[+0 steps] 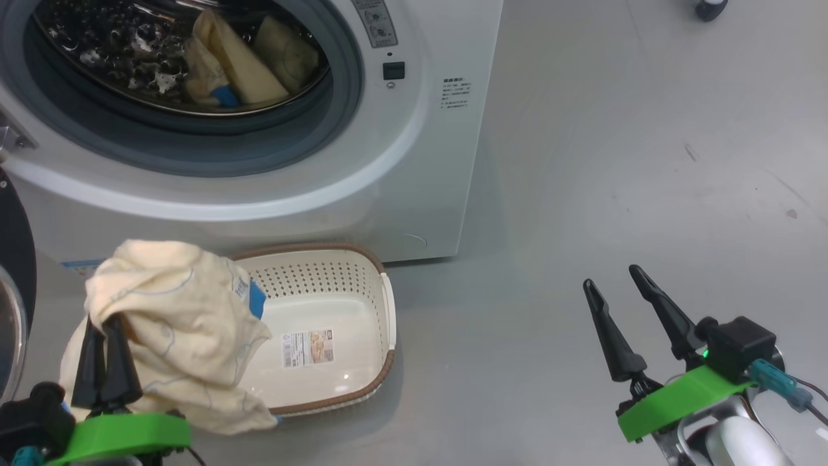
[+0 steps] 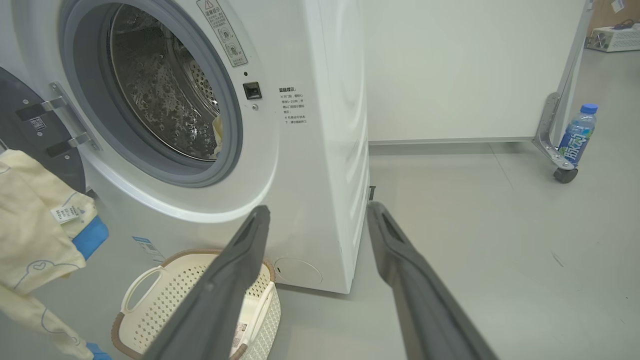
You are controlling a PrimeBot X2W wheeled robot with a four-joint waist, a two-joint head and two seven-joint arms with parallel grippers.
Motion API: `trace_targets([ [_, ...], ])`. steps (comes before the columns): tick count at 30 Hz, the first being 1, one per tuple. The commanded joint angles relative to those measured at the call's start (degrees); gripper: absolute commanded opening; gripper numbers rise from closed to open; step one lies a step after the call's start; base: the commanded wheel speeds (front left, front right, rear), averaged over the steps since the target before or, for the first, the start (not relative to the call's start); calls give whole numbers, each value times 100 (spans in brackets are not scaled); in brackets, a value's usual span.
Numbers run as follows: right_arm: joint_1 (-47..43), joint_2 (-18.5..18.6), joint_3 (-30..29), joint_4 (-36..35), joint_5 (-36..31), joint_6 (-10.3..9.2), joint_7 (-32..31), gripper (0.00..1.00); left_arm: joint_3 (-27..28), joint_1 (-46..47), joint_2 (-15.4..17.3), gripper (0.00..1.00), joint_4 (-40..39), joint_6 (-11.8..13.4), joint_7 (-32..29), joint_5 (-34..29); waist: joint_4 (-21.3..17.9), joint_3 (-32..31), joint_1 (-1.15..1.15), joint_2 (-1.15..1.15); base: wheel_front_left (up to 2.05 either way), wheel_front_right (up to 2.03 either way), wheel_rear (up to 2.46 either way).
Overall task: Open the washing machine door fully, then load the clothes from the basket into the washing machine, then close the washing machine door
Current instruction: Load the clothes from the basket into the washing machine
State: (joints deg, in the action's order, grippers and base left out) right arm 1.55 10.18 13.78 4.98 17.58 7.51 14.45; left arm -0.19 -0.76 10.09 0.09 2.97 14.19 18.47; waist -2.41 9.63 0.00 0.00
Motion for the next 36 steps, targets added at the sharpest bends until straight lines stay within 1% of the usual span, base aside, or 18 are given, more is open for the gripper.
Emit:
trace_targets([
  [1, 169, 37, 68, -188, -13, -2, 55, 100, 186, 369, 102, 0, -167, -37, 79, 24, 4, 48, 0, 0, 0, 0, 0],
  [4, 213, 26, 96, -192, -18, -2, 55, 100, 184, 580, 151, 0, -103, -71, 74, 47, -22, 123, 0, 0, 0, 0, 0],
  [9, 271, 29, 97, -217, -13, -2, 55, 100, 152, 1022, 344, 0, 11, -186, -31, 44, -72, 282, 0, 0, 0, 0, 0],
  [20, 497, -5, 165, -261, -23, -2, 55, 100, 106, 2503, 743, 0, 507, -401, -412, 109, -324, 743, 0, 0, 0, 0, 0],
  [23, 553, -10, 159, -278, -32, -2, 55, 100, 59, 2896, 801, 0, 694, -465, -516, 139, -405, 932, 0, 0, 0, 0, 0],
  [24, 553, -10, 159, -278, -32, -2, 55, 100, 59, 2896, 801, 0, 694, -465, -516, 139, -405, 932, 0, 0, 0, 0, 0],
  [29, 664, -27, 139, -327, -50, -2, 55, 100, -36, 3633, 868, 0, 1088, -593, -604, 192, -498, 1382, 0, 0, 0, 0, 0],
  [36, 816, -80, 112, -453, -102, -2, 55, 100, -125, 4675, 1003, 0, 1631, -686, -722, 204, -541, 2173, 0, 0, 0, 0, 0],
])
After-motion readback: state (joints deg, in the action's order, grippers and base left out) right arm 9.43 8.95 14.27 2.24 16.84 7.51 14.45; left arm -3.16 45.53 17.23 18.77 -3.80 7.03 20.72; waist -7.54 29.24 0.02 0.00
